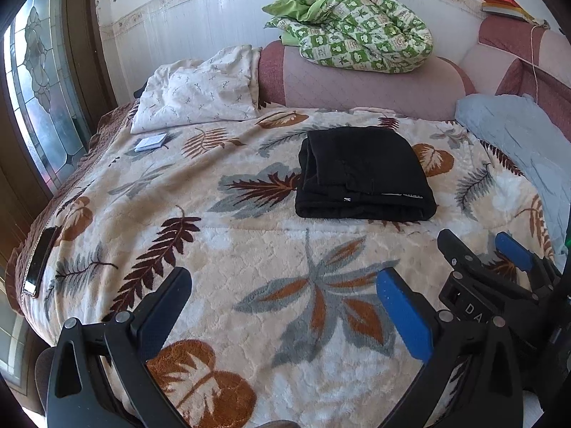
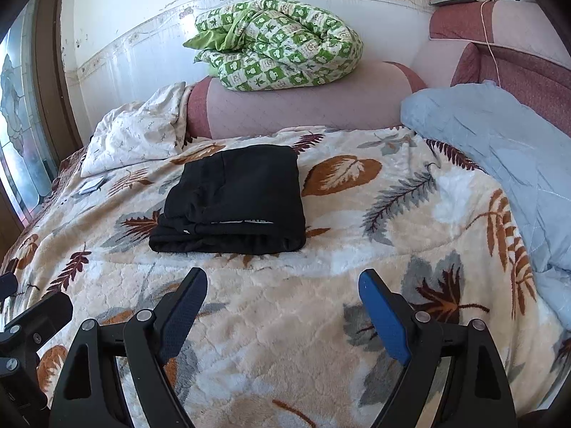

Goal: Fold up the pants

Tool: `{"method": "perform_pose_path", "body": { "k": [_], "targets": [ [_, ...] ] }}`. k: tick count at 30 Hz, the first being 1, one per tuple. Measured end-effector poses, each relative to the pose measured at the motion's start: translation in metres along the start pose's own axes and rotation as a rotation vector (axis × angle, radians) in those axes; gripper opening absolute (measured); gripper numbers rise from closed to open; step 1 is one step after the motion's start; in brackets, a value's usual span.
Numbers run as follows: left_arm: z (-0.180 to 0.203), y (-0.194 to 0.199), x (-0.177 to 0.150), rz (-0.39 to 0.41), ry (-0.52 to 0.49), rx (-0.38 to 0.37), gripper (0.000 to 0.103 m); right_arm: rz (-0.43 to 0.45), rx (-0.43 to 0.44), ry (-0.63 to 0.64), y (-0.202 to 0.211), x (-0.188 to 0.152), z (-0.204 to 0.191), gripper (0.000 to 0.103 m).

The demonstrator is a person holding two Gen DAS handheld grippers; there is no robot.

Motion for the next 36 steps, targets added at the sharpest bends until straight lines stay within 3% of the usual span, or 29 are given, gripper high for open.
{"method": "perform_pose_path", "body": {
  "k": [36],
  "targets": [
    [-0.003, -0.023, -0.018, -0.078, 0.033, -0.022, 0.103, -0.042, -0.022, 0.083, -0.013, -0.014, -0.014, 0.091]
  ]
}}
Point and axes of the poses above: each gripper's, at about its wrist camera, not at the fingertips, and y roughly against the way its jaws point, z to its right, x to its top, the point moved 7 cm from there along -y, roughly the way its jaws point, and after that the axes turned 14 degrees about -x, right-handed, at the moved point
